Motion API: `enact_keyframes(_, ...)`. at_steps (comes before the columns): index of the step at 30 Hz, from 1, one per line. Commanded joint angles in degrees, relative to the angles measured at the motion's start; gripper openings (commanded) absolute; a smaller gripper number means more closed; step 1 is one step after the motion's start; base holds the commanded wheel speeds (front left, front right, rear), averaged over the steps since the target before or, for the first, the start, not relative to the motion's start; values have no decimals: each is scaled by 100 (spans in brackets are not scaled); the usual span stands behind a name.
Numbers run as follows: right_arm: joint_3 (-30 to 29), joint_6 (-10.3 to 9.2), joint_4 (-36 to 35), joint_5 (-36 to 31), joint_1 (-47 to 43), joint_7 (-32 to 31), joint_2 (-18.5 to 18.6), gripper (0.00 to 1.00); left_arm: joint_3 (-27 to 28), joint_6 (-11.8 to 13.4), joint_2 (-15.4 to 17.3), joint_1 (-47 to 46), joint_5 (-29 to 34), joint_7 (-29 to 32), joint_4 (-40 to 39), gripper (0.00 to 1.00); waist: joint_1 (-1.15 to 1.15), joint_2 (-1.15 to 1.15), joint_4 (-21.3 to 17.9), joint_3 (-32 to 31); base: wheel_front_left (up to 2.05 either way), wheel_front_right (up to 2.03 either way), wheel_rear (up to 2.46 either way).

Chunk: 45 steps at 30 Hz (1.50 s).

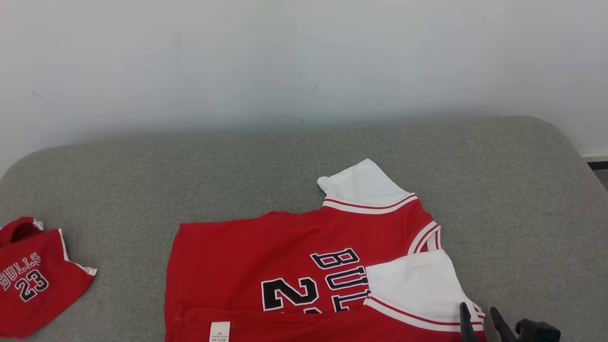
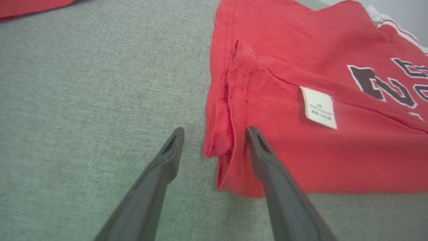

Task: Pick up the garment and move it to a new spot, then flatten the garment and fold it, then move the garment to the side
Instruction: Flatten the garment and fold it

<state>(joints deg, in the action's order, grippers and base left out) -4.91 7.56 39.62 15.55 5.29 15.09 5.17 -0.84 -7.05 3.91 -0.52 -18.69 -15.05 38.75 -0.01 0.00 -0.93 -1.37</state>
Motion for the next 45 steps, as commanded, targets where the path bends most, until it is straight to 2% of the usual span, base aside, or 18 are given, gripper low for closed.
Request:
enact_keyframes(1, -25, -16, -43, -63, 70, 8, -5, 100, 34, 27, -13, -74, 82, -18, -36, 100, 1, 0, -3, 24, 0, 0, 0)
enact_keyframes(12, -211, -16, -575, -454, 253, 6, -118, 100, 257, 13, -23, -449, 403, -18, -369, 100, 1, 0, 16, 216, 0, 0, 0)
enact_keyframes(21, 105, -16, -542, -580, 814, 7, -166, 100, 82, -12, 207, -1785, 577, 61, 335, 100, 1, 0, -19, 522, 0, 0, 0)
enact_keyframes(30, 630, -16, 100, -733, 2061, -147, 58, 100, -319, -38, 503, -3193, 469, 989, 1184, 100, 1, 0, -58, 808, 0, 0, 0)
enact_keyframes(36, 968, -16, 629, -808, 3158, -812, 198, 100, -1152, -36, 754, -3927, 64, 2064, 1380, 100, 1, 0, -80, 1009, 0, 0, 0)
enact_keyframes(37, 968, -16, 629, -808, 3158, -812, 198, 100, -1152, -36, 754, -3927, 64, 2064, 1380, 100, 1, 0, -80, 1009, 0, 0, 0)
enact_keyframes(45, 1658, -16, 1233, -651, 4337, -1776, 385, 100, -2290, -37, 1276, -4464, -970, 3205, 1065, 100, 1, 0, -82, 1215, 0, 0, 0)
